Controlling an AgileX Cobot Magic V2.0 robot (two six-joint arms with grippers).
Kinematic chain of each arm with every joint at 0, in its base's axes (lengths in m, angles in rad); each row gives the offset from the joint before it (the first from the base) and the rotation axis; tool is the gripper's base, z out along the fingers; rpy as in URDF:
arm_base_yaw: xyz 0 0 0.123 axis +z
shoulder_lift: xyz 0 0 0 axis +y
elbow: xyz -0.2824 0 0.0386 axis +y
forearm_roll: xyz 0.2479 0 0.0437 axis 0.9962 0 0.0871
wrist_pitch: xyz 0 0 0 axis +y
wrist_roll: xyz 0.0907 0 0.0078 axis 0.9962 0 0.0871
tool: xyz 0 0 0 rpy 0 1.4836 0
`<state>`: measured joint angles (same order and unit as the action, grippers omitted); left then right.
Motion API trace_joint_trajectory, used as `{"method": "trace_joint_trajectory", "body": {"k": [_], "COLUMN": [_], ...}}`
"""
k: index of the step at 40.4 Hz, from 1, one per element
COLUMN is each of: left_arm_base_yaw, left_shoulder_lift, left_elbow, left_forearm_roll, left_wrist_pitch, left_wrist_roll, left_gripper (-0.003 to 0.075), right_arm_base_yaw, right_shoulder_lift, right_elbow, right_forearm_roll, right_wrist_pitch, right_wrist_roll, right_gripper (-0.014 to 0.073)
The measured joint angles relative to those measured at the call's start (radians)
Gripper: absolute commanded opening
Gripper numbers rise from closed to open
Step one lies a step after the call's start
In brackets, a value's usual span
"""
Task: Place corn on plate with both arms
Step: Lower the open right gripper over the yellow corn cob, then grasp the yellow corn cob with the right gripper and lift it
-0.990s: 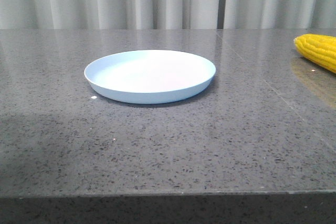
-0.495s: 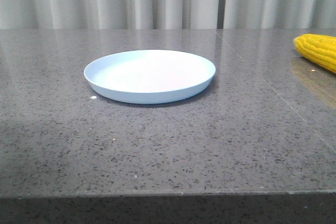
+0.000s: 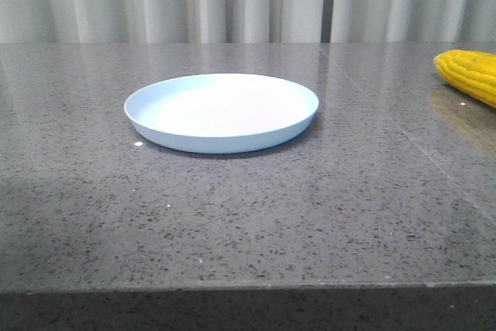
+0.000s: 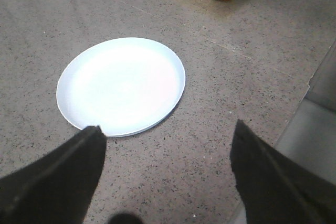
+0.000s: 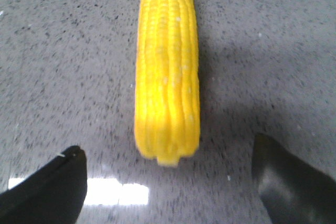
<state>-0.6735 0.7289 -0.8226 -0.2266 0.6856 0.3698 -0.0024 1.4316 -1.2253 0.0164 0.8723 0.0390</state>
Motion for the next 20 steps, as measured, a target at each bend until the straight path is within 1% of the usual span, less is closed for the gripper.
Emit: {"method": "trace_joint_trajectory", "body": {"k": [7,14,17,20], "left_arm_base_yaw": [0.000,0.000,0.000,0.000], "left_shoulder_lift": [0.000,0.000,0.000,0.000], "left_elbow": [0.000,0.000,0.000,0.000], "left_forearm_roll": [0.000,0.000,0.000,0.000], "left_wrist_pitch": [0.000,0.000,0.000,0.000], "left_wrist_roll": [0.000,0.000,0.000,0.000], "left_gripper": [0.0494,0.0494,0.0494,0.0494], "right_arm_base_yaw": [0.000,0.000,0.000,0.000], "right_shoulder_lift": [0.161,0.283,0.316,0.337], "right_elbow": [-0.109,-0.178,-0.188,-0.192], "right_forearm_roll": [0.000,0.002,0.002,0.002], "right_wrist_pitch": [0.012,0.012,0.012,0.013], "right_wrist_roll": [0.000,0.000,0.000,0.000], "right_gripper": [0.0654,0.0647,0.0596,0.0486]}}
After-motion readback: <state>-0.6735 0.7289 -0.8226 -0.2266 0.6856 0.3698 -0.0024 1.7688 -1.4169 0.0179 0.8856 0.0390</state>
